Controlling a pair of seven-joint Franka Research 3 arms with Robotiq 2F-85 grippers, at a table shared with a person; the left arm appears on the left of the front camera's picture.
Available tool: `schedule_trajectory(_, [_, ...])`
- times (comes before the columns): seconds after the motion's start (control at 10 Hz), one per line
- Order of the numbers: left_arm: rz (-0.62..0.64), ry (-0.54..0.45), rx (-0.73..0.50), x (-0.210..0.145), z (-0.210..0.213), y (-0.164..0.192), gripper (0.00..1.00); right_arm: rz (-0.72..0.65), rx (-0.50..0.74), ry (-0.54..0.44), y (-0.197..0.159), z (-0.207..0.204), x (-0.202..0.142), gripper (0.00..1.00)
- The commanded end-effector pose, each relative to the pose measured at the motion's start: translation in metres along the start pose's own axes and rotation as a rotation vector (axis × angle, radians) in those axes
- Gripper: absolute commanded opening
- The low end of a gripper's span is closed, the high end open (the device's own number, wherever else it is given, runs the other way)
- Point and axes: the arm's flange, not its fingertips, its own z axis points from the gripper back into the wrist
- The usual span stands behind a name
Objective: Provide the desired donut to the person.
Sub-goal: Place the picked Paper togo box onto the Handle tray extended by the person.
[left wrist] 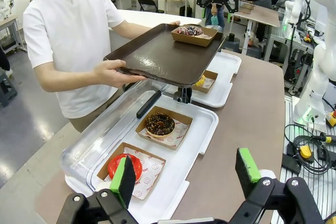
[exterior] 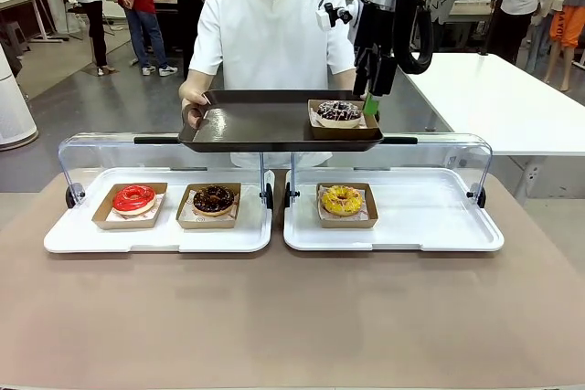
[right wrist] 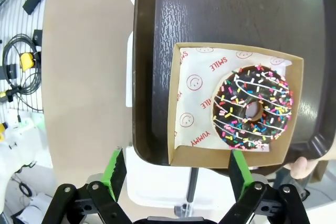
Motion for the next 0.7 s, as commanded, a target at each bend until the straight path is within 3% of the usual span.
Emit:
schedule_trajectory(0.0, [-0.007,-0.017,-0.001,0.001,0.001,0.0,1.0,0.024,0.012,-0.013,0.004,0.003,-0.006,1.0])
schedule_trajectory(0.3, [-0.007,-0.017,-0.001,0.001,0.001,0.0,1.0,0.044,0.017,0.018,0.024,0.021,-0.017,1.0])
schedule_trajectory(0.6, [-0.007,-0.017,-0.001,0.001,0.001,0.0,1.0,0.039,-0.031,0.021,0.079,0.057,-0.063,1.0])
